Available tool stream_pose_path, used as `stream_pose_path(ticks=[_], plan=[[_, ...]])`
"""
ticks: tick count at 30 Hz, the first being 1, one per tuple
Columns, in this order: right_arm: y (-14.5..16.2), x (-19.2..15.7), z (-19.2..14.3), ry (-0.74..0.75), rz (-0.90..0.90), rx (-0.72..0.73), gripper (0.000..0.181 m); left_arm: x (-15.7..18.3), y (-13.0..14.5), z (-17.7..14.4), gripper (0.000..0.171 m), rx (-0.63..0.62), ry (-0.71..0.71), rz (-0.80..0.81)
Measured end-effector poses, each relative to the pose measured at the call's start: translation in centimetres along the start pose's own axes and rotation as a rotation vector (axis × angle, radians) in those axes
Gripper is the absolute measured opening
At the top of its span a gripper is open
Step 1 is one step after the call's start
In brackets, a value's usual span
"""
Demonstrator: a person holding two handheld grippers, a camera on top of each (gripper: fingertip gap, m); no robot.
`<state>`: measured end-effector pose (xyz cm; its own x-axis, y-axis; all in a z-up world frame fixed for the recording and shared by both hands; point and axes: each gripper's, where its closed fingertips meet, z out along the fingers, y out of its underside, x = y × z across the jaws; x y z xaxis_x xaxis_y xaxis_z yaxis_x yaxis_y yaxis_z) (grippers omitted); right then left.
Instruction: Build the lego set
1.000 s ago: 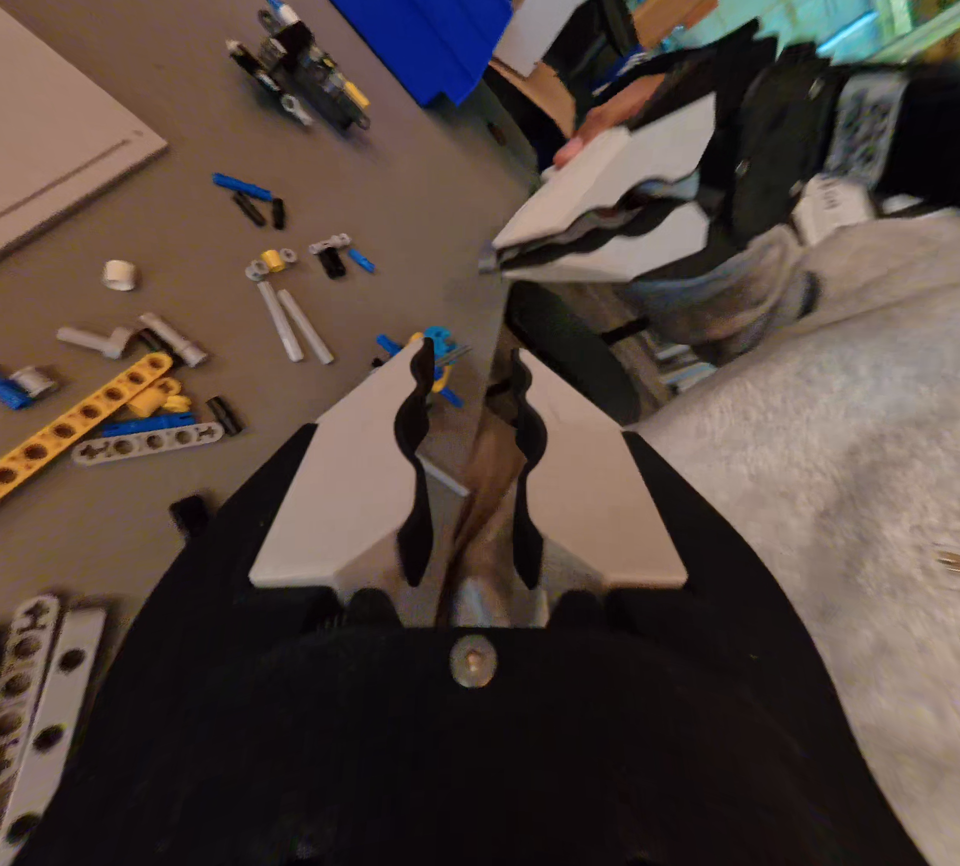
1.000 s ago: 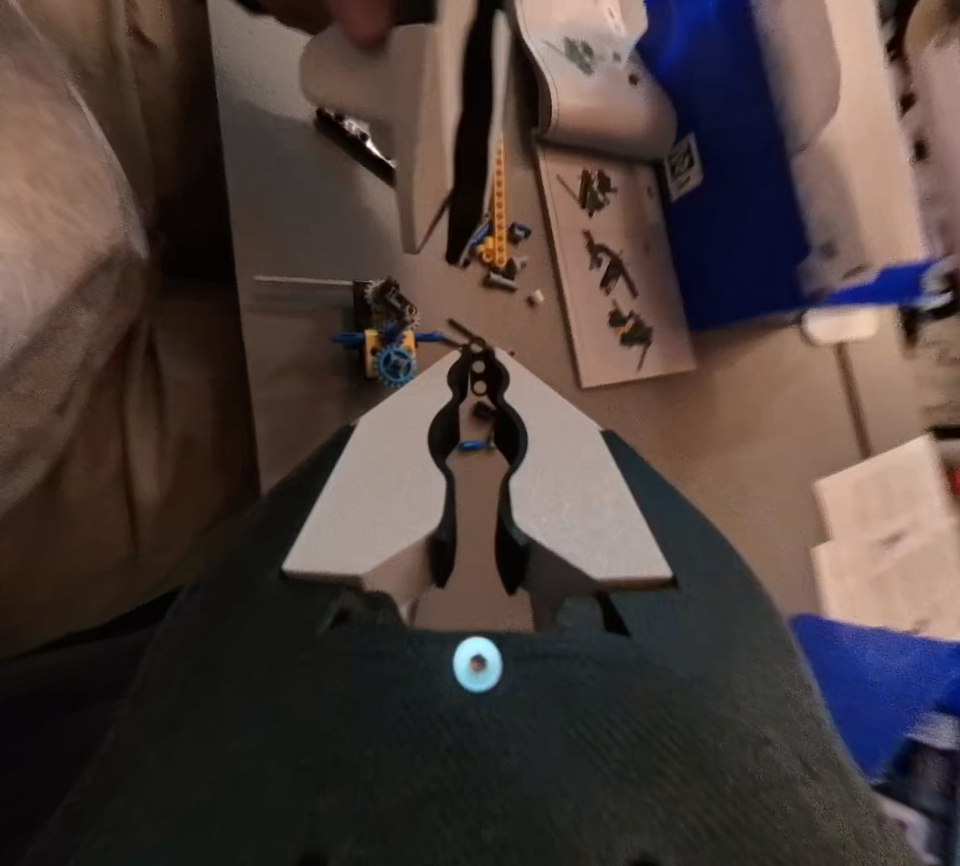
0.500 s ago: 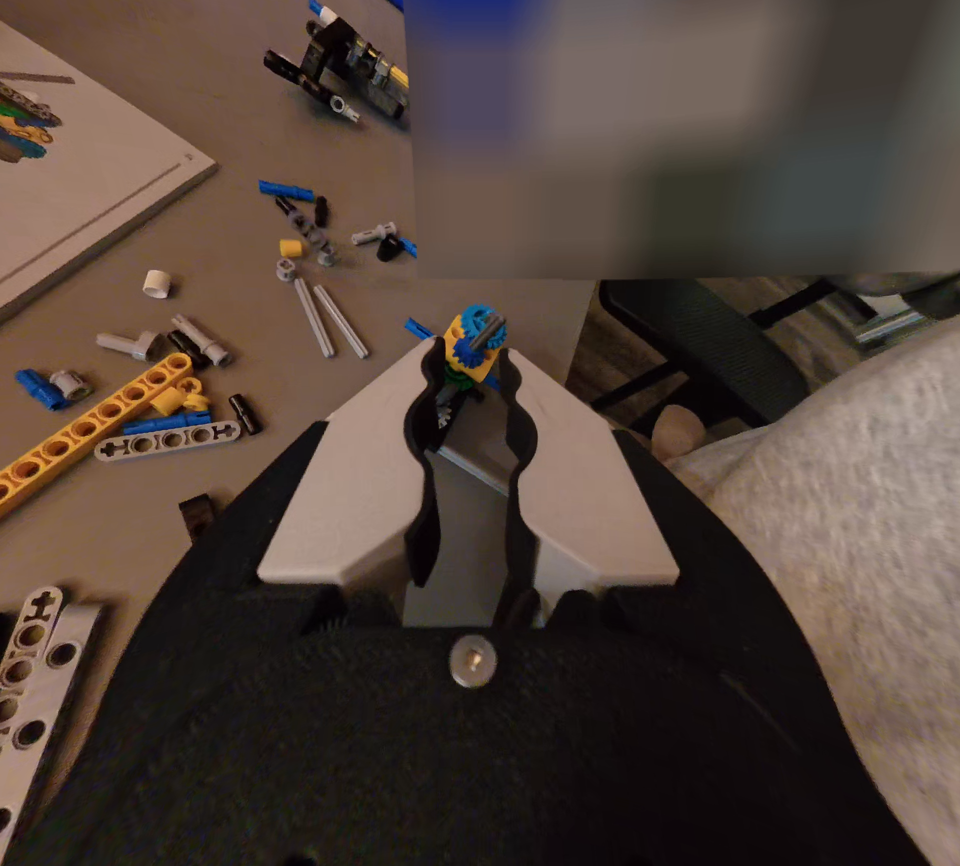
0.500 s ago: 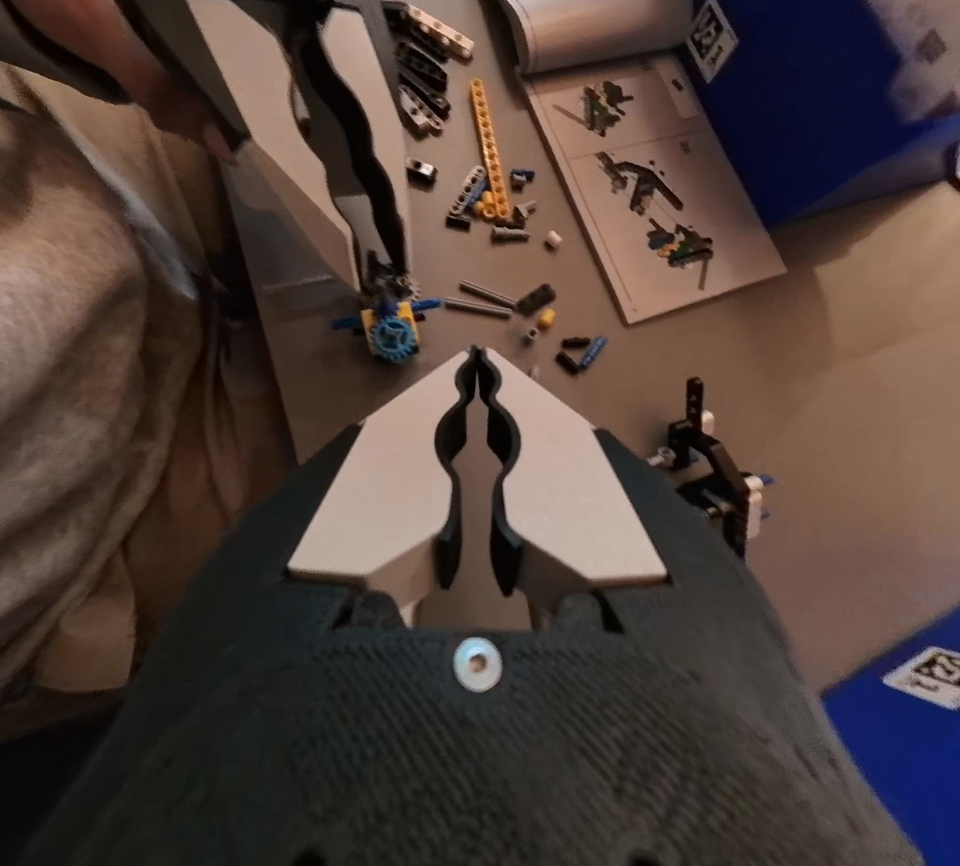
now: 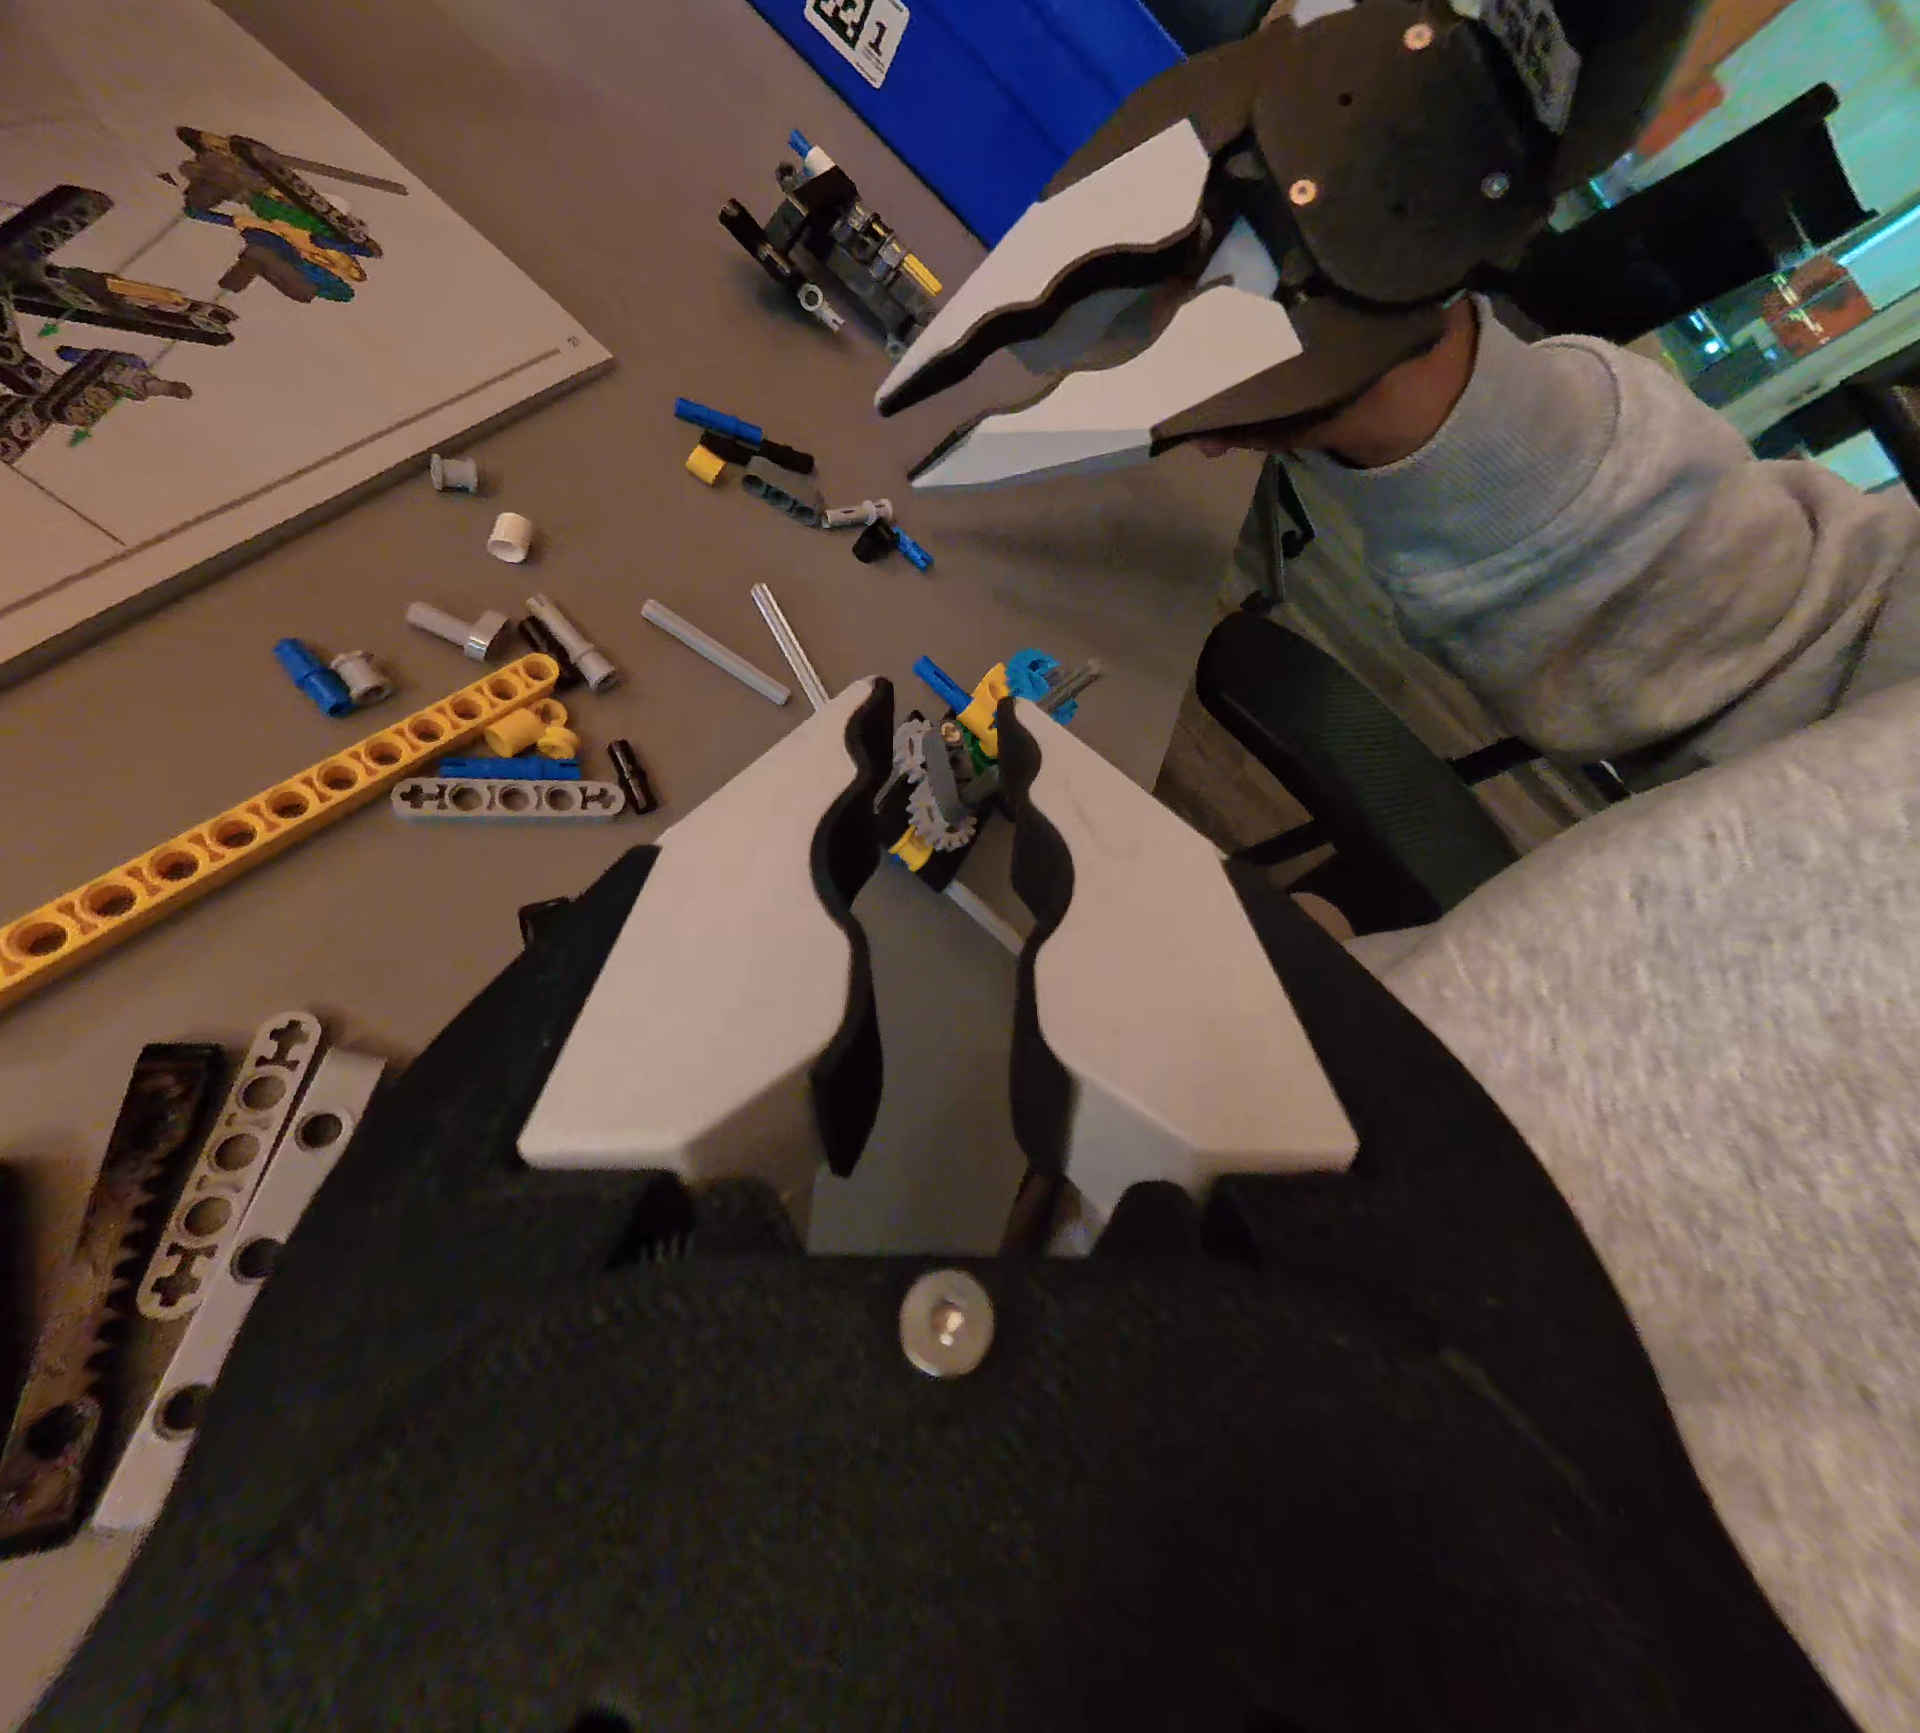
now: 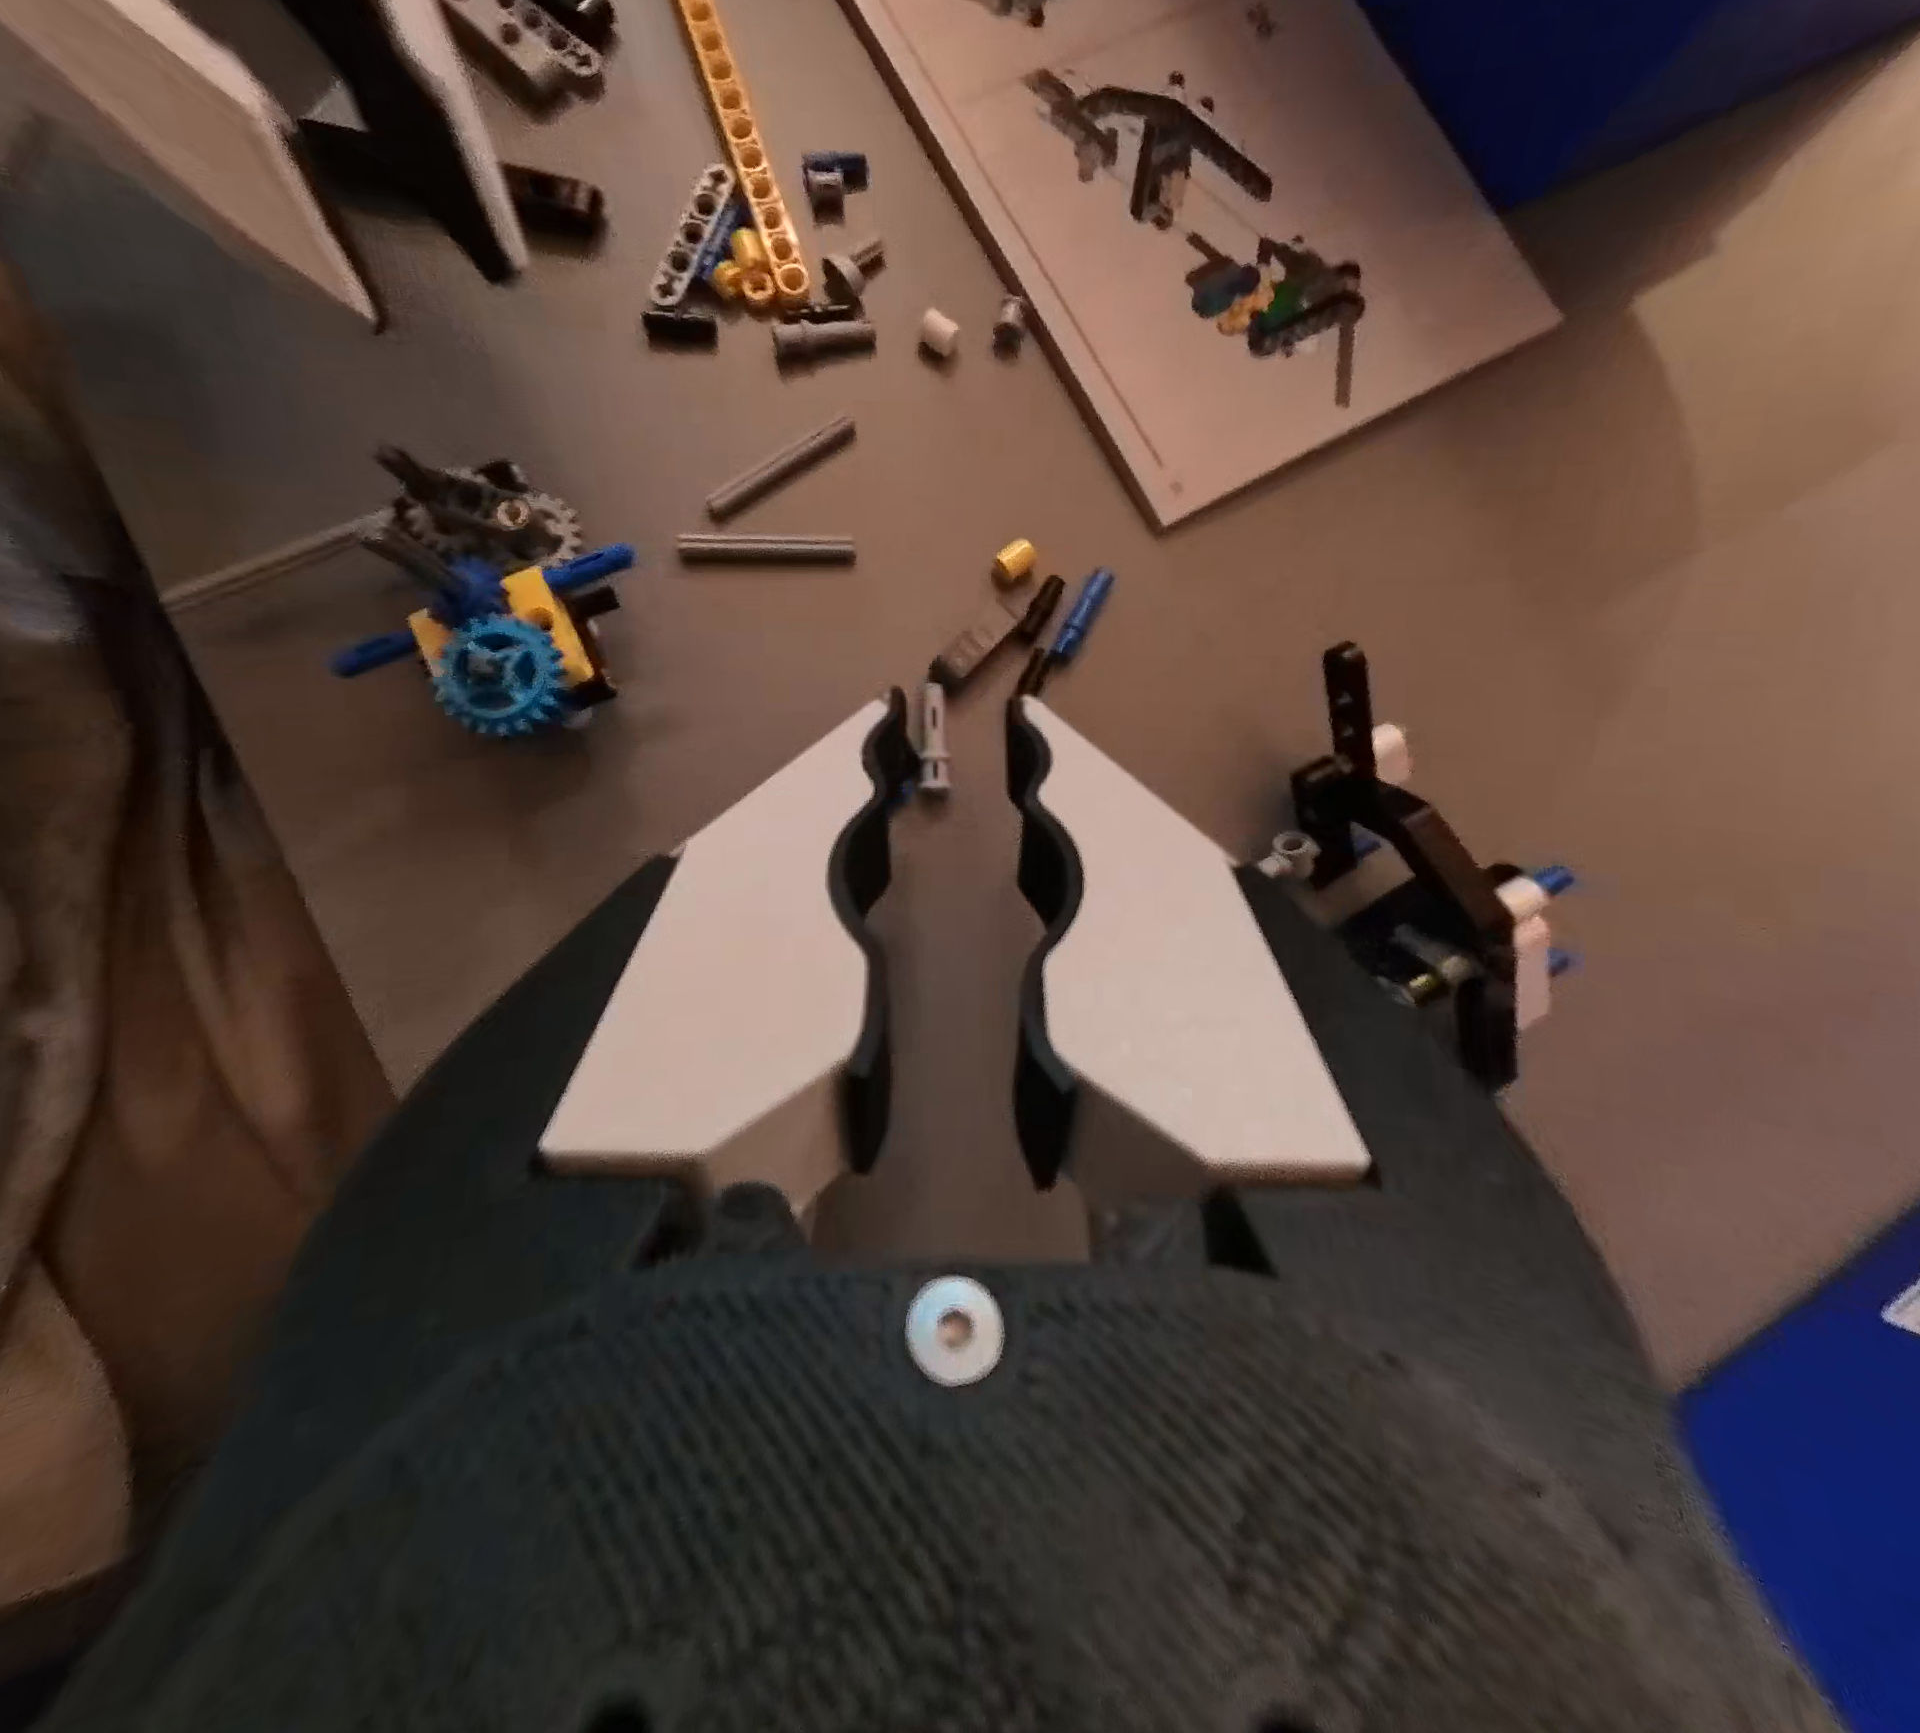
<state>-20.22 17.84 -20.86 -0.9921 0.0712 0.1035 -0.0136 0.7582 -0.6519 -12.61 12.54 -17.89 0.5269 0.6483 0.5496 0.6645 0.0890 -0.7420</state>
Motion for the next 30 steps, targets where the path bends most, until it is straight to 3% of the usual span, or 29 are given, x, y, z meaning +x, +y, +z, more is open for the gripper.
stream_pose_path(ticks=[5,10,13,17,21,25,30], plan=[[-0.6,-0.2,1.5,-0.032,0.134,0.025,0.015,-0.2,0.1,0.2,0.017,0.006,0.013,-0.019],[0.3,0.2,3.3,0.032,0.182,-0.04,0.016,-0.1,-0.2,0.0,0.016,0.014,0.009,-0.008],[0.1,0.2,3.5,0.031,0.199,-0.034,0.006,-0.1,-0.5,-0.2,0.016,0.027,0.01,-0.008],[-2.6,0.7,0.3,0.044,0.212,0.127,0.007,0.3,-1.4,-0.7,0.016,0.082,0.031,0.006],[-6.9,-3.6,-5.5,-0.229,0.194,0.4,0.006,2.1,-2.3,-0.8,0.018,0.135,0.128,-0.005],[-5.3,-5.2,-7.8,0.003,-0.039,0.37,0.006,6.5,-3.1,-0.5,0.02,0.131,0.368,-0.125],[-5.9,-8.0,-8.1,0.113,-0.143,0.403,0.006,8.2,-2.3,1.5,0.022,0.062,0.408,-0.172]])
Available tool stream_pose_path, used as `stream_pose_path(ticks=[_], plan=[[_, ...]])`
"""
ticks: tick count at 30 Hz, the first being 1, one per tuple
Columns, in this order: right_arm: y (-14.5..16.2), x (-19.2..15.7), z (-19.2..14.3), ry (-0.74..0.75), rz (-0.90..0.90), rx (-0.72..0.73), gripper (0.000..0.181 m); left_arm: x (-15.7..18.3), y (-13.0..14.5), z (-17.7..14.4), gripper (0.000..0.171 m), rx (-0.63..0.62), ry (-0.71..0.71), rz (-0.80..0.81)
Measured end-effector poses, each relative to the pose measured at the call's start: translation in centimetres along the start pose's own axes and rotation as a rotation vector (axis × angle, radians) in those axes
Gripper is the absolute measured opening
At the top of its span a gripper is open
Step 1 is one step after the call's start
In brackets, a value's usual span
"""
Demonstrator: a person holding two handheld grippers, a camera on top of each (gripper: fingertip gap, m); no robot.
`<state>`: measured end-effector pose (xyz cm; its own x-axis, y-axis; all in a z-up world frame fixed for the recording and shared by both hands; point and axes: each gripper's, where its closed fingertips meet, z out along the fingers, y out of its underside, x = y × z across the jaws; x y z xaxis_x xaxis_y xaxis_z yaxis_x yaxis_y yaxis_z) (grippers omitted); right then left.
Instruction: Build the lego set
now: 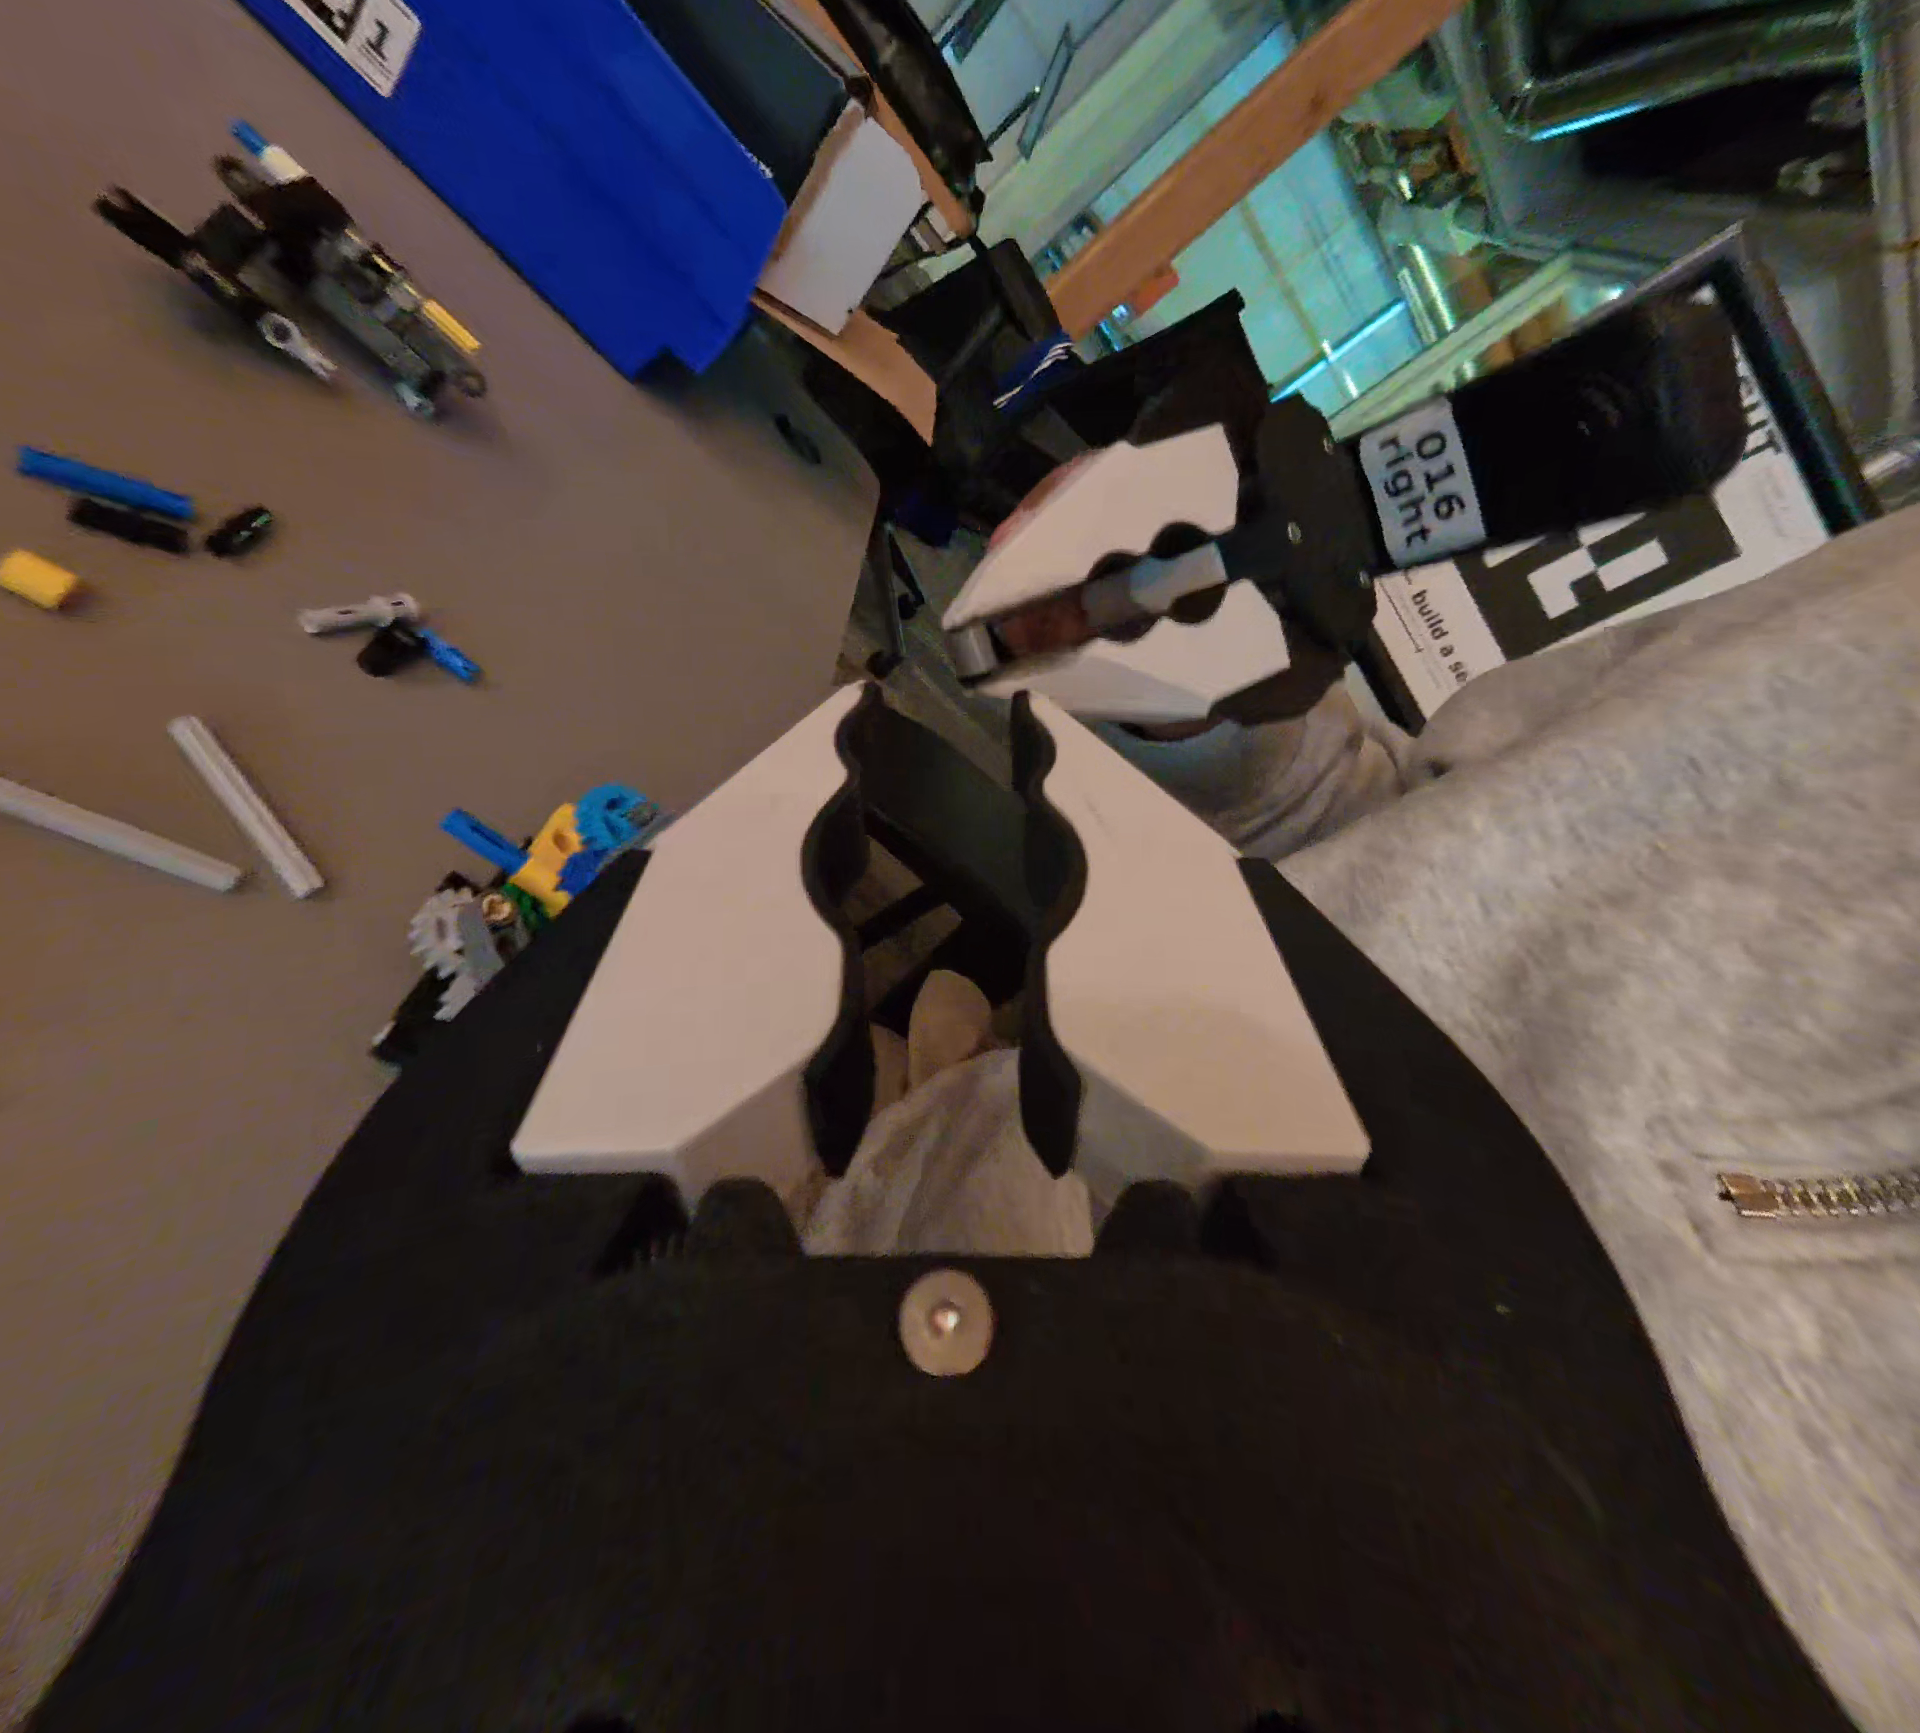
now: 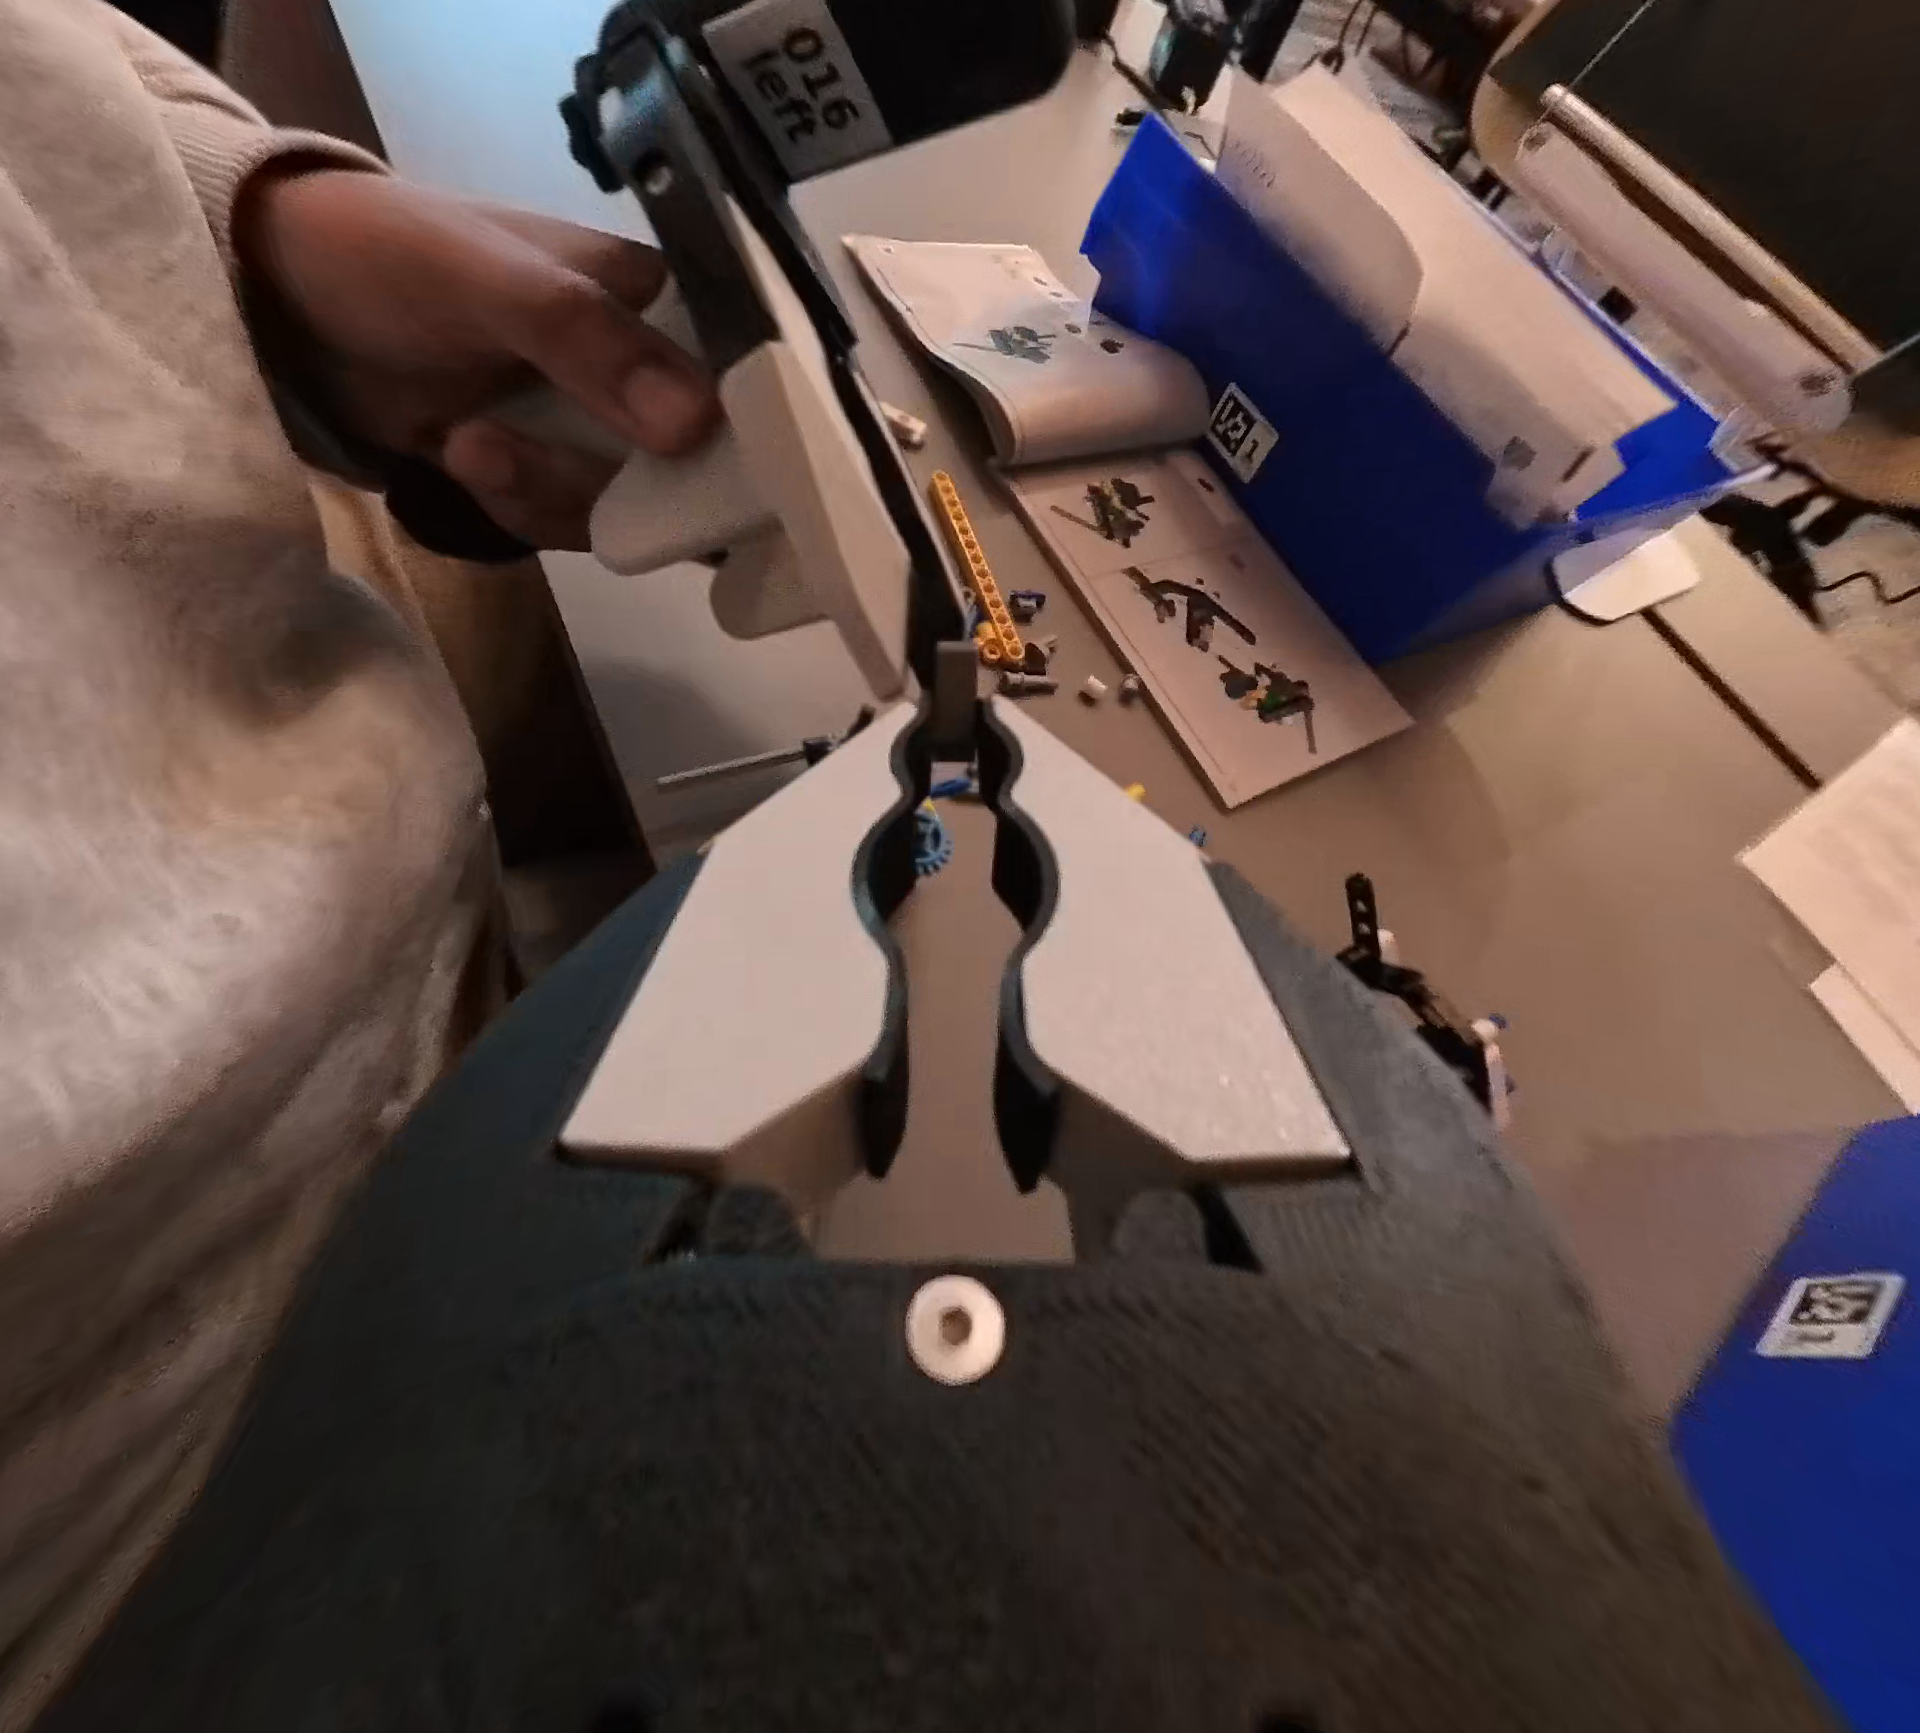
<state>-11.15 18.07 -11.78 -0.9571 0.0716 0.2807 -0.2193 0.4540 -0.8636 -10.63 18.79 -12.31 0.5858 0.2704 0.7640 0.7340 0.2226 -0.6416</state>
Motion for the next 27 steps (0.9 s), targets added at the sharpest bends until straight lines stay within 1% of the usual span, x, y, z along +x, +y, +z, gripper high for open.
stream_pose_path(ticks=[3,6,11,13,15,18,20,24,27], plan=[[0.1,-0.3,0.4,0.047,-0.077,-0.016,0.006,0.1,-0.6,-0.1,0.019,0.056,0.048,-0.083],[0.1,-0.4,0.7,0.073,-0.159,-0.029,0.006,0.1,-0.8,-0.6,0.005,0.089,0.072,-0.136],[0.0,-0.2,1.2,0.118,-0.303,-0.057,0.007,-0.3,-0.8,-1.0,0.005,0.104,0.043,-0.147],[0.0,0.4,1.2,0.165,-0.362,-0.071,0.006,-0.4,-0.6,-1.1,0.01,0.096,0.034,-0.148],[0.2,0.5,1.2,0.176,-0.411,-0.08,0.006,-0.4,-0.6,-1.1,0.011,0.1,0.036,-0.151],[0.3,0.2,1.3,0.166,-0.427,-0.077,0.006,-0.5,-0.6,-1.1,0.005,0.102,0.032,-0.152],[0.2,0.0,1.3,0.165,-0.435,-0.07,0.006,-0.6,-0.6,-1.0,0.006,0.102,0.033,-0.155],[0.2,-0.2,1.2,0.16,-0.452,-0.071,0.006,-0.6,-0.5,-0.9,0.005,0.102,0.036,-0.153],[0.2,-0.4,1.2,0.148,-0.461,-0.073,0.006,-0.6,-0.4,-0.9,0.004,0.095,0.029,-0.124]])
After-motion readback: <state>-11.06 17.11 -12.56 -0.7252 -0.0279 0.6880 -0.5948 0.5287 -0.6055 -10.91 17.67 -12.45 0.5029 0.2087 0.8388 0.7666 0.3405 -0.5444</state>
